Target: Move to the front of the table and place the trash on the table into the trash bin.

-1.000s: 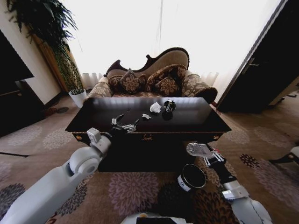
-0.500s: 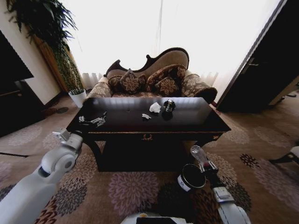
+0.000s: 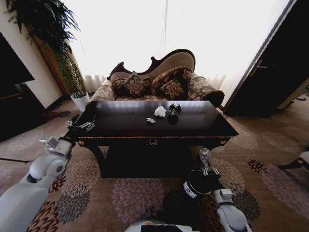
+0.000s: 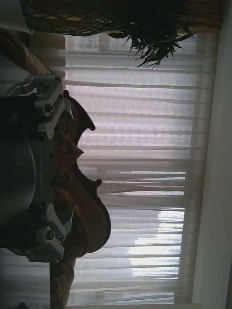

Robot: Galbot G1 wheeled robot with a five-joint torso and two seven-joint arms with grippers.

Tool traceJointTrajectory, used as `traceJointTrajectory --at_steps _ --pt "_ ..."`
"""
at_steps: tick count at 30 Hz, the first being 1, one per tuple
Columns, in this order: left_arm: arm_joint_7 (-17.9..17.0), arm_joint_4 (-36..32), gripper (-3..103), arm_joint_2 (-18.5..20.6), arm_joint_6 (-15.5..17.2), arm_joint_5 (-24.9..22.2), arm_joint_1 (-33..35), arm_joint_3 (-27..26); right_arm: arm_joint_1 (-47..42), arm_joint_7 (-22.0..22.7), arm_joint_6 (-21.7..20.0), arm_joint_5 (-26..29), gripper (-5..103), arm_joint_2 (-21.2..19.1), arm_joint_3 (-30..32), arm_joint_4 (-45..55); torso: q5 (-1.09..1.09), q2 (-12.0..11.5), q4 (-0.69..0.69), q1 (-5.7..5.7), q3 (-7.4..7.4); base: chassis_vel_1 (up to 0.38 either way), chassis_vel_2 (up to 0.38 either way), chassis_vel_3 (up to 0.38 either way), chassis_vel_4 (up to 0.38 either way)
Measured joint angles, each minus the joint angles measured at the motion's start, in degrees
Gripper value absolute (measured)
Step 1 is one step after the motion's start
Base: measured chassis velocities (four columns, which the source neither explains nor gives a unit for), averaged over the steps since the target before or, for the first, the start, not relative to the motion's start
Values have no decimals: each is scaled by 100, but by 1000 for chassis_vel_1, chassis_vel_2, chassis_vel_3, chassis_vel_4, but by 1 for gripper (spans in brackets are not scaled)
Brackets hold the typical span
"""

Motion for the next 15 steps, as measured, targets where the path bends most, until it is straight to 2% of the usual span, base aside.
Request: traceJointTrajectory --at_steps 6,7,10,15 --pt "17 24 100 -5 -14 2 1 -9 227 23 -66 210 23 2 -117 -301 0 0 -1 0 0 0 0 0 0" --pt "16 23 100 -5 -15 2 -3 -8 497 79 -120 451 23 7 -225 -682 0 0 0 0 0 0 0 0 0" --pt "15 20 100 -5 -14 2 -7 -1 792 122 -135 661 23 24 -324 -1168 1 0 0 0 0 0 0 0 0" --pt "15 15 100 -5 -13 2 -10 5 1102 134 -130 793 23 36 -385 -1726 1 0 0 0 0 0 0 0 0"
